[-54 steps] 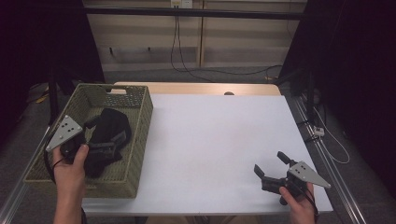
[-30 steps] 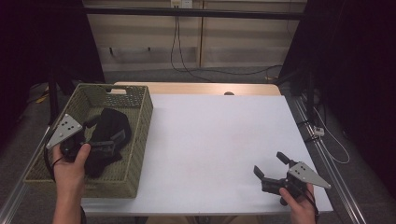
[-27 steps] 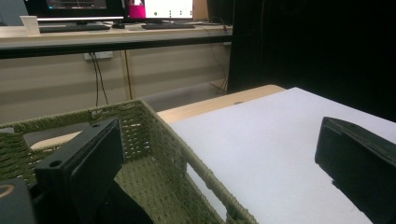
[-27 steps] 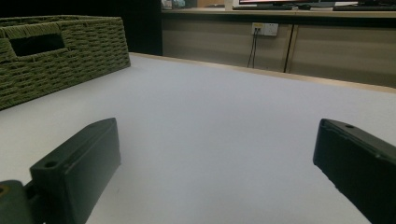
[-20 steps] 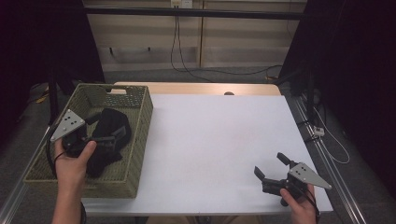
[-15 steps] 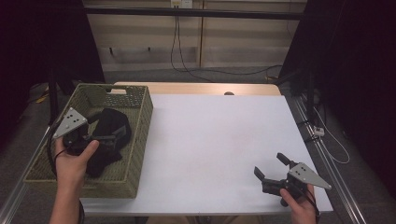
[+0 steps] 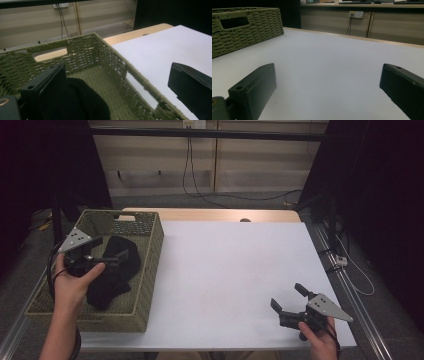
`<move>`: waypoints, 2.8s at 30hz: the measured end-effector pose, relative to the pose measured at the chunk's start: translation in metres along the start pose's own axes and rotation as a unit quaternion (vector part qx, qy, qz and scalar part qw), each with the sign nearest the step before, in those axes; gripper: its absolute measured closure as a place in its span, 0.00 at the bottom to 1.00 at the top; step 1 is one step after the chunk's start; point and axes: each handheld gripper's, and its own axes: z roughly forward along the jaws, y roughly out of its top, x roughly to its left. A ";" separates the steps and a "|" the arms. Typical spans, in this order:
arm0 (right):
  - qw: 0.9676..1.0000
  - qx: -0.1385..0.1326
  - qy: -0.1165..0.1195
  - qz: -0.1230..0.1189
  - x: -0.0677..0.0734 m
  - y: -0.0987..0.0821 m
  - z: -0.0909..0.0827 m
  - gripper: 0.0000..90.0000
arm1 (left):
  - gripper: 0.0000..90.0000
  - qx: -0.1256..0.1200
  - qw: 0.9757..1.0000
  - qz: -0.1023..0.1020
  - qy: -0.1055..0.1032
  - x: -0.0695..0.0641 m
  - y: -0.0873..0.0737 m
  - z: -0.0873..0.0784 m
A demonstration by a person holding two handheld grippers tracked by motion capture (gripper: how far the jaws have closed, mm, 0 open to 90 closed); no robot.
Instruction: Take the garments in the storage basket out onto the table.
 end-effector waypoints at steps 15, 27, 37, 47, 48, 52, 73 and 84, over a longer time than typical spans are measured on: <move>1.000 0.001 0.001 0.000 0.001 0.000 0.002 0.00 | 0.03 0.075 0.997 0.009 0.026 0.024 0.002 0.015; 1.000 0.001 0.002 0.000 0.001 0.000 0.000 0.00 | 0.03 0.143 0.989 -0.015 0.046 0.036 -0.003 0.034; 1.000 0.003 0.002 -0.003 0.001 0.000 -0.002 0.00 | 0.07 0.218 0.974 -0.040 0.050 0.049 -0.021 0.057; 1.000 0.003 -0.001 -0.001 0.001 0.000 -0.002 0.00 | 0.07 0.254 0.964 -0.051 0.060 0.055 -0.039 0.073; 1.000 0.002 0.000 0.000 0.001 0.000 -0.003 0.00 | 0.07 0.262 0.962 -0.056 0.057 0.055 -0.043 0.076; 1.000 0.003 0.000 0.000 0.001 0.000 -0.003 0.00 | 0.07 0.288 0.955 -0.056 0.053 0.058 -0.054 0.081; 1.000 0.007 0.005 -0.005 0.001 -0.001 -0.003 0.00 | 0.43 0.342 0.935 -0.064 0.068 0.053 -0.064 0.086; 1.000 0.006 0.007 -0.008 0.001 -0.001 -0.003 0.00 | 0.58 0.355 0.928 -0.078 0.079 0.049 -0.061 0.088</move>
